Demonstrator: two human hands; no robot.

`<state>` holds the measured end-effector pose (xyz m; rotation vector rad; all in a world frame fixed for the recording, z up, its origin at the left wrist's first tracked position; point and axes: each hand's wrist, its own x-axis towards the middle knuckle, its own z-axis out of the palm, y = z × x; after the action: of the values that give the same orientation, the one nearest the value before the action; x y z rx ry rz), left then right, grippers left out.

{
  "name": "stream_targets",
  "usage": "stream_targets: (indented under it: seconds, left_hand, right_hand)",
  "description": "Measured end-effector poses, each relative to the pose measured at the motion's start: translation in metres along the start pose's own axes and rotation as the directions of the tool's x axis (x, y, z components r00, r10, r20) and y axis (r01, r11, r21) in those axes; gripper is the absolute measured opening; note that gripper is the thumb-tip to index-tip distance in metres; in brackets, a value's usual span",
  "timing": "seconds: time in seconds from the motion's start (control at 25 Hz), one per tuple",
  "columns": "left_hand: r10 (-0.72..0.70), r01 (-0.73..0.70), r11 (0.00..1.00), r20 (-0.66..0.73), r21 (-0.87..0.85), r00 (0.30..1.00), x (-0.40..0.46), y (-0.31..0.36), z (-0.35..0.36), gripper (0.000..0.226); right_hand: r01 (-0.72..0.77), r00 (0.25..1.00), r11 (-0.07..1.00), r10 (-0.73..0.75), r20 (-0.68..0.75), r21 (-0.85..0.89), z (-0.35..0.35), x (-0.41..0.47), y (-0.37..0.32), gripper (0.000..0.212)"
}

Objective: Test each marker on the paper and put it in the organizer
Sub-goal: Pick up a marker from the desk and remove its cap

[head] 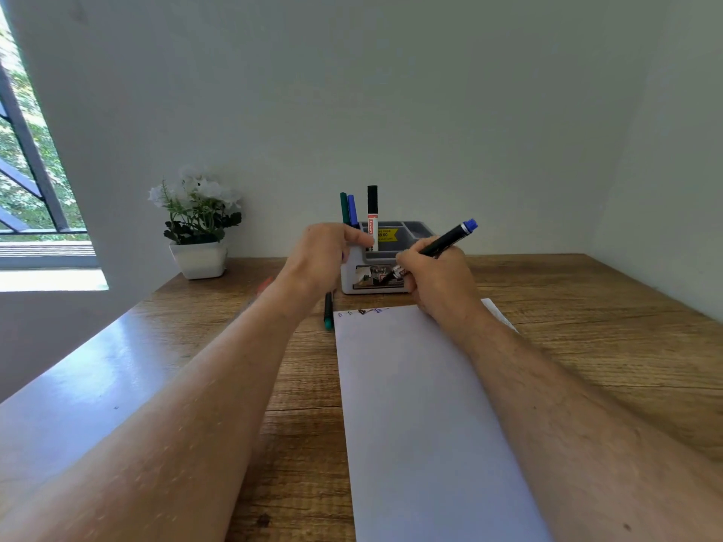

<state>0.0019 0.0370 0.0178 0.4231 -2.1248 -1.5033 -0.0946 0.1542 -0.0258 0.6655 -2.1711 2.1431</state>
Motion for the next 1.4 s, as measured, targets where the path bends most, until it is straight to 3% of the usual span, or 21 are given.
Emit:
stream_targets:
  seconds: [0.2,0.4,1.04,1.2,1.4]
  left_hand:
    - [-0.119,0.082,0.952,-0.110,-0.294,0.987,0.007,-0.002,-0.002,0.042]
    - [-0.186,0.116,0.876,-0.107,-0.467,0.977,0.009,-0.005,-0.002,0.034]
    - [-0.110,0.081,0.907,-0.046,-0.413,0.993,0.015,-0.013,0.003,0.036]
    - [-0.122,0.085,0.896,-0.057,-0.437,0.991,0.017,-0.015,0.001,0.036]
    - [-0.156,0.088,0.882,-0.111,-0.463,0.982,0.020,-0.015,0.002,0.019]
  right_hand:
    - [-0.092,0.993,0.921,0.056,0.106,0.378,-0.005,-0.001,-0.010,0.014]
    - [-0.139,0.978,0.842,0.034,0.206,0.521,-0.005,-0.003,-0.011,0.018]
    - [-0.164,0.972,0.892,0.074,0.222,0.421,-0.001,-0.002,-0.009,0.023]
    - [-0.154,0.971,0.902,0.063,0.231,0.403,-0.002,-0.002,-0.009,0.015]
    - [-0.061,0.970,0.943,-0.021,0.240,0.328,-0.002,-0.004,-0.010,0.009]
